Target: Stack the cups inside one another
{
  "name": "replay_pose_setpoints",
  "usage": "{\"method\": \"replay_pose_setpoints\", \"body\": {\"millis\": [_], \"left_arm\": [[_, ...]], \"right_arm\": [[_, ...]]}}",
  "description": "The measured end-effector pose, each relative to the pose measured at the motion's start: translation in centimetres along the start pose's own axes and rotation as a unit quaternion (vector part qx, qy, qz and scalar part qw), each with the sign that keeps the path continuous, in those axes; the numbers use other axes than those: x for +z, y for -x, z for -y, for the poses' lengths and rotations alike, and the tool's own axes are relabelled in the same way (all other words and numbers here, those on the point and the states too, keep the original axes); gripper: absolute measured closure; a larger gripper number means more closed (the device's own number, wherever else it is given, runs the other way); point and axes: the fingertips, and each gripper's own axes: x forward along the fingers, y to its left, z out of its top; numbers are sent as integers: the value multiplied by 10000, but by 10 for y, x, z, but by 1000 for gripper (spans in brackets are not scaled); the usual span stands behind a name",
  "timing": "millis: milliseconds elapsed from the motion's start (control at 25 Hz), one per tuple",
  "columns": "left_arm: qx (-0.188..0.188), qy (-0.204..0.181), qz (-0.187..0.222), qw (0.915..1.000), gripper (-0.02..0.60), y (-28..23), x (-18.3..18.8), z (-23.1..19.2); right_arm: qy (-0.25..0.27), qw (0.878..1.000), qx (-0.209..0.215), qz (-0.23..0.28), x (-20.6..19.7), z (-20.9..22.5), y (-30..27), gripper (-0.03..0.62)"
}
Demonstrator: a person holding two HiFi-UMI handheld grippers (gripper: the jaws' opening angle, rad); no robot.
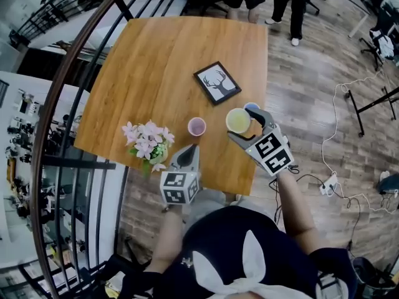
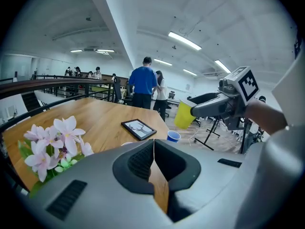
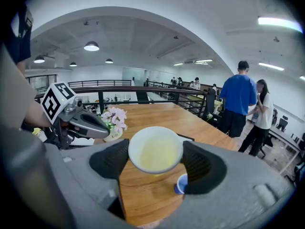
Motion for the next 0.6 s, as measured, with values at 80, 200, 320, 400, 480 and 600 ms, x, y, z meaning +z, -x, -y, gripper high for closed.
{"method": "replay_pose_setpoints", "body": {"millis": [80,200,320,400,480,600], "left_arm": [[-58,-18,-20,10000,561,-4,2,-1],[-146,-35,-66,9999,561,-12,5,-2],[-238,-57,-118,9996,561,-20,7,-3],[-288,-73,-141,9995,561,-25,8,-4],[-332,-87,-167,9993,561,-31,9,-4],[-393,-124,-215,9989,561,-38,10,-4]], "right_arm": [[-60,9998,-180,-31,-1,18,1,244],[-120,9989,-438,-122,-7,46,3,244],[-250,9974,-650,-201,-13,68,4,244],[-358,9962,-756,-254,-20,81,3,244],[-497,9949,-822,-299,-28,92,0,244],[-740,9926,-892,-359,-41,106,-7,244]]}}
